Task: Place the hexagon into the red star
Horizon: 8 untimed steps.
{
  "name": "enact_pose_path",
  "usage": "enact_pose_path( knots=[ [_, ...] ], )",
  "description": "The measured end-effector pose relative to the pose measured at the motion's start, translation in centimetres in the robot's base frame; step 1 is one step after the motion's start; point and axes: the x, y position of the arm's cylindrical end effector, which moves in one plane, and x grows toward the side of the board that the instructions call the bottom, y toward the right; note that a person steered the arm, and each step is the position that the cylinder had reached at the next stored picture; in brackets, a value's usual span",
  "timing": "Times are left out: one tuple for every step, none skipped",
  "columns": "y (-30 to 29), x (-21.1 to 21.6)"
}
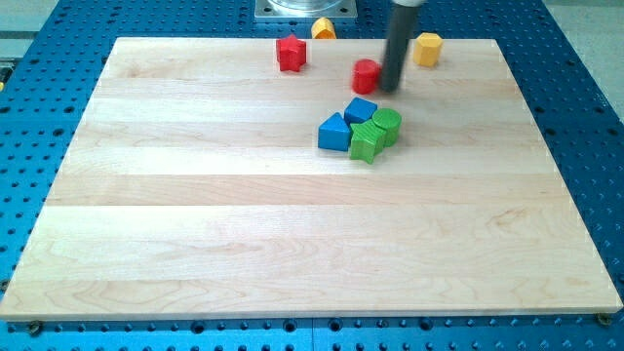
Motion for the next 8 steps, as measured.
enact_pose_path(
  knots=[
    [-4.2, -1.4],
    [-5.5, -1.4],
    [0.1, 2.7],
    [12.4, 1.9],
    [17.3, -3.7],
    [11.0, -5.8],
    [2.9, -5.8],
    [5.7, -9.1]
  ],
)
